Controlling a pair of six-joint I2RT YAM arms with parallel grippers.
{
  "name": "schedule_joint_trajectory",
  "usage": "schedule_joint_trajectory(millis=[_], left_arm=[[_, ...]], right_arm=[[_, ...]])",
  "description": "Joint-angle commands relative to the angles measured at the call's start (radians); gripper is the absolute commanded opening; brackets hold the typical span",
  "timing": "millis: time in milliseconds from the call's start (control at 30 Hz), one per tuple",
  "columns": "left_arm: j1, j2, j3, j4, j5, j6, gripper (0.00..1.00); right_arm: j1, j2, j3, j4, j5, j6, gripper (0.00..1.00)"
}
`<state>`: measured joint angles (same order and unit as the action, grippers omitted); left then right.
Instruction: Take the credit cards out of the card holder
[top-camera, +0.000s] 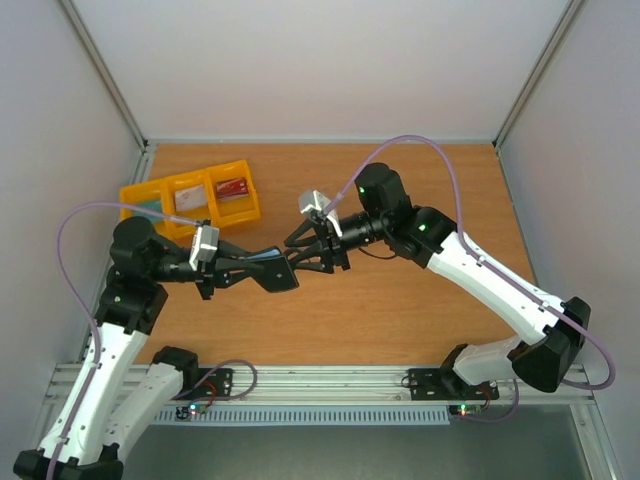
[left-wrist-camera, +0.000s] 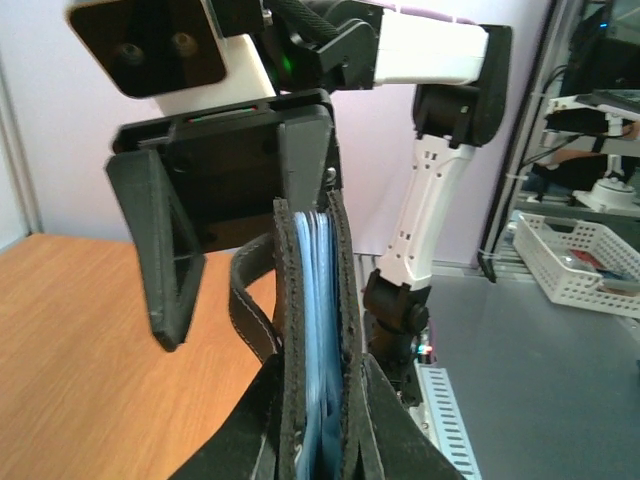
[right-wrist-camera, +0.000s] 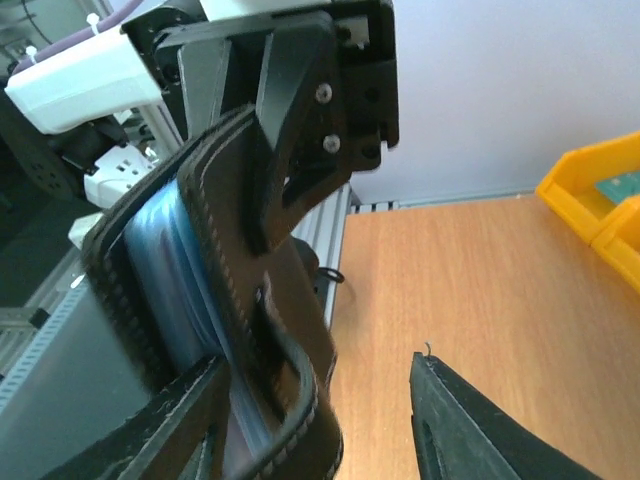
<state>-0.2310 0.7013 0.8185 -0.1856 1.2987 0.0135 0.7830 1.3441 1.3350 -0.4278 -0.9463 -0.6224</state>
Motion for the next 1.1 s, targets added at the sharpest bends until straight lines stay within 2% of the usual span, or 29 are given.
schedule_joint_trajectory(millis=[0, 67, 200, 233, 333, 367, 400, 500, 533, 600, 667, 767, 833, 900, 967, 1067], left_arm=[[-0.017, 0.003, -0.007, 0.047, 0.019, 0.018, 0.0], [-0.021, 0.003, -0.011, 0.053, 0.022, 0.017, 0.0], [-0.023, 0.001, -0.027, 0.1, 0.015, -0.005, 0.0], [-0.023, 0.001, -0.032, 0.119, 0.006, -0.046, 0.0], [-0.025, -0.005, -0.04, 0.152, -0.052, -0.107, 0.0], [-0.024, -0.011, -0.042, 0.152, -0.091, -0.12, 0.0], [-0.024, -0.016, -0.045, 0.147, -0.14, -0.14, 0.06], [-0.025, -0.035, -0.059, 0.102, -0.361, -0.183, 0.81], [-0.025, -0.041, -0.066, 0.096, -0.444, -0.189, 0.97], [-0.025, -0.051, -0.077, 0.084, -0.616, -0.189, 0.99], [-0.025, -0.053, -0.087, 0.07, -0.769, -0.181, 0.99], [-0.024, -0.043, -0.087, 0.015, -0.813, -0.084, 0.99], [-0.024, -0.039, -0.092, -0.011, -0.801, -0.05, 0.99], [-0.025, -0.03, -0.095, -0.021, -0.759, -0.057, 0.99], [-0.025, -0.014, -0.094, -0.022, -0.719, -0.083, 0.99], [-0.024, -0.01, -0.097, -0.018, -0.777, -0.152, 0.99]], right_arm=[[0.077, 0.047, 0.055, -0.048, 0.004, -0.07, 0.48], [0.078, 0.051, 0.05, -0.018, -0.031, -0.052, 0.42], [0.094, 0.075, 0.064, -0.019, -0.045, -0.046, 0.39], [0.097, 0.079, 0.067, -0.026, -0.045, -0.05, 0.34], [0.096, 0.068, 0.053, -0.019, -0.019, -0.044, 0.02], [0.091, 0.057, 0.04, -0.003, 0.001, -0.026, 0.01], [0.079, 0.046, 0.028, 0.019, 0.021, 0.006, 0.01], [-0.005, 0.022, -0.015, 0.121, 0.1, 0.179, 0.01], [-0.042, 0.015, -0.033, 0.151, 0.134, 0.242, 0.01], [-0.099, 0.006, -0.049, 0.174, 0.263, 0.35, 0.01], [-0.107, 0.003, -0.033, 0.097, 0.556, 0.41, 0.01], [-0.08, 0.021, 0.03, -0.065, 0.966, 0.518, 0.01], [-0.025, 0.035, 0.05, -0.092, 1.155, 0.514, 0.01], [0.012, 0.041, 0.052, -0.061, 1.176, 0.502, 0.01], [0.015, 0.037, 0.03, 0.02, 1.026, 0.483, 0.01], [0.015, 0.026, 0.001, 0.114, 0.771, 0.424, 0.01]])
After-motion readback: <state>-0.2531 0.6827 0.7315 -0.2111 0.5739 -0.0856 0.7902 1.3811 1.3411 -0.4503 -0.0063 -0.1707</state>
